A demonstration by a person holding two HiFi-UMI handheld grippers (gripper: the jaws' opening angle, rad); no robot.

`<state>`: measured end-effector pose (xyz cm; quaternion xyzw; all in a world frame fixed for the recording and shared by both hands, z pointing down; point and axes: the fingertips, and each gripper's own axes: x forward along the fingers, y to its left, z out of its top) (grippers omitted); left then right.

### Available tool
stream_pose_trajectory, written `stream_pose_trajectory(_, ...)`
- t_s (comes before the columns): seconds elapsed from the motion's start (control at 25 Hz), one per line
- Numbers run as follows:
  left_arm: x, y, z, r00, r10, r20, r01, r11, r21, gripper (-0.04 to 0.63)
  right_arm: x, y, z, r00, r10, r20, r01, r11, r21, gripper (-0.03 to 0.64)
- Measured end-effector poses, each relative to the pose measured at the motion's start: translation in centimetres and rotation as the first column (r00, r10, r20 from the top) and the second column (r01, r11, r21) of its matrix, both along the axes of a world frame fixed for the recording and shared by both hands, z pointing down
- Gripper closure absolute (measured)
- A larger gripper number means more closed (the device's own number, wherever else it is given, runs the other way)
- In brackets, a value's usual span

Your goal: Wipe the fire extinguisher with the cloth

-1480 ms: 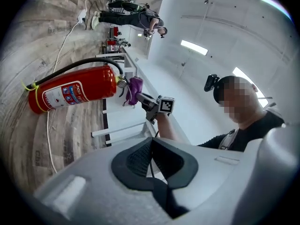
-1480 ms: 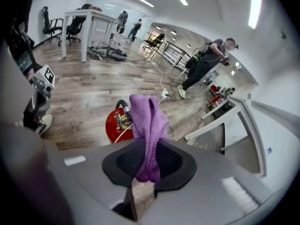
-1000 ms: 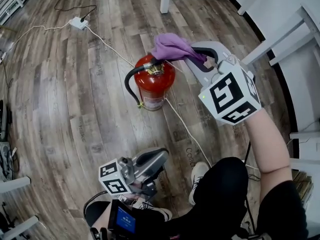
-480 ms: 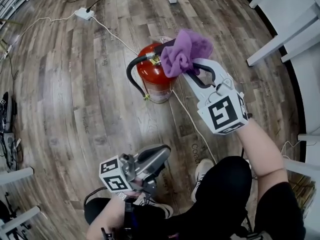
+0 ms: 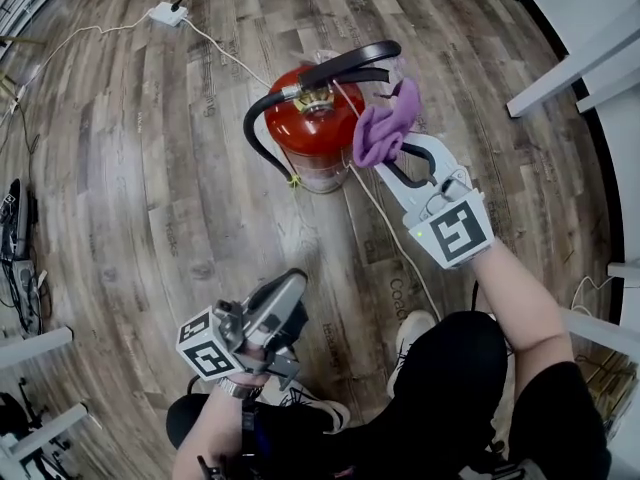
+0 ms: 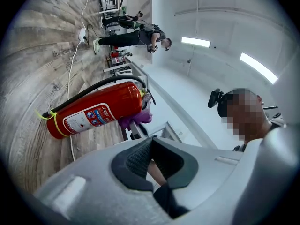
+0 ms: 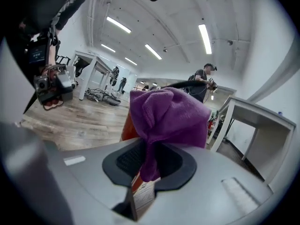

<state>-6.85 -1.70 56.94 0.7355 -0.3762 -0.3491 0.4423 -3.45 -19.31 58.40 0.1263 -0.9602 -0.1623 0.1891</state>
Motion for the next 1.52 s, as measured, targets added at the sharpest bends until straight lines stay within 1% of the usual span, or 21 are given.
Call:
stream_pose_trajectory(0.16,-0.1,0.1,0.7,1.000,-0.012,0.008,0.012,1.000,-0.029,0.598,-0.3,0.7,6.6,0.996,-0.044,-0.079,0.042,0.999,-0.035,0.557)
stream_pose_trajectory(0.24,-0.3,0.2,0.9,1.000,-0.021,0.013,0.022,0.999,-0.041,0.598,0.0,0.9,11.4,0.983,-0.071,-0.168,0.065,0.997,-0.045,0.557)
stream_pose_trajectory(0.32,-0.4,0.5,1.2,0.999,-0.029,0.017,0.030,0.998,-0.053,0.598,0.0,1.4,16.5,0.957,-0.103,-0.272,0.090,0.994,-0.060,0.557)
stream_pose_trajectory(0.4,-0.4,0.7,1.5,0.999,-0.034,0.018,0.035,0.998,-0.061,0.598,0.1,1.5,21.3,0.916,-0.134,-0.378,0.111,0.990,-0.084,0.557)
stream_pose_trajectory(0.48,-0.3,1.1,1.7,0.999,-0.038,0.023,0.040,0.997,-0.071,0.598,0.4,2.0,25.9,0.860,-0.174,-0.479,0.135,0.984,-0.116,0.557)
stream_pose_trajectory(0.6,-0.5,2.0,2.0,0.998,-0.045,0.039,0.048,0.995,-0.091,0.598,0.5,3.8,31.6,0.756,-0.248,-0.606,0.199,0.969,-0.148,0.557)
stream_pose_trajectory(0.68,-0.6,2.6,2.2,0.998,-0.048,0.051,0.053,0.994,-0.097,0.598,0.5,5.0,34.4,0.684,-0.284,-0.672,0.259,0.956,-0.140,0.557)
stream_pose_trajectory(0.72,-0.5,2.9,2.3,0.997,-0.047,0.057,0.052,0.994,-0.099,0.598,0.3,5.4,35.5,0.657,-0.290,-0.696,0.284,0.950,-0.128,0.557)
stream_pose_trajectory(0.76,-0.5,3.1,2.4,0.997,-0.045,0.062,0.051,0.994,-0.101,0.598,0.1,5.6,36.2,0.641,-0.290,-0.710,0.298,0.947,-0.118,0.557)
stream_pose_trajectory(0.8,-0.4,3.3,2.5,0.997,-0.043,0.068,0.050,0.993,-0.104,0.598,-0.2,5.7,36.6,0.640,-0.284,-0.714,0.297,0.948,-0.111,0.557)
stream_pose_trajectory(0.92,-0.5,3.8,2.5,0.996,-0.051,0.076,0.059,0.992,-0.109,0.598,-1.1,5.6,36.3,0.666,-0.265,-0.697,0.247,0.960,-0.129,0.557)
stream_pose_trajectory(1.0,-0.5,3.8,2.2,0.996,-0.055,0.072,0.062,0.993,-0.103,0.598,-0.9,5.5,35.6,0.686,-0.259,-0.680,0.219,0.965,-0.146,0.558)
stream_pose_trajectory(1.04,-0.4,3.7,2.1,0.996,-0.054,0.067,0.060,0.993,-0.099,0.598,-0.7,5.4,34.9,0.704,-0.251,-0.665,0.200,0.968,-0.153,0.558)
stream_pose_trajectory(1.08,-0.3,3.5,2.1,0.997,-0.052,0.062,0.057,0.994,-0.095,0.598,-0.5,5.2,34.0,0.729,-0.238,-0.642,0.177,0.971,-0.159,0.558)
stream_pose_trajectory(1.16,0.0,3.2,2.1,0.998,-0.043,0.051,0.047,0.995,-0.090,0.598,-0.2,4.9,30.9,0.795,-0.199,-0.573,0.124,0.978,-0.167,0.558)
stream_pose_trajectory(1.28,0.4,2.4,2.0,0.999,-0.024,0.033,0.027,0.997,-0.076,0.598,-0.2,4.6,23.5,0.894,-0.127,-0.429,0.061,0.984,-0.165,0.560)
stream_pose_trajectory(1.36,0.9,1.7,1.6,1.000,-0.008,0.027,0.010,0.998,-0.062,0.598,-0.2,4.5,17.0,0.944,-0.089,-0.317,0.037,0.985,-0.167,0.560)
stream_pose_trajectory(1.44,1.5,1.3,1.3,1.000,0.012,0.023,-0.010,0.999,-0.051,0.598,-0.5,4.6,9.7,0.978,-0.068,-0.196,0.039,0.988,-0.148,0.560)
stream_pose_trajectory(1.52,2.1,1.0,0.9,0.999,0.030,0.013,-0.029,0.999,-0.043,0.598,-1.2,4.6,2.5,0.995,-0.060,-0.076,0.051,0.992,-0.114,0.560)
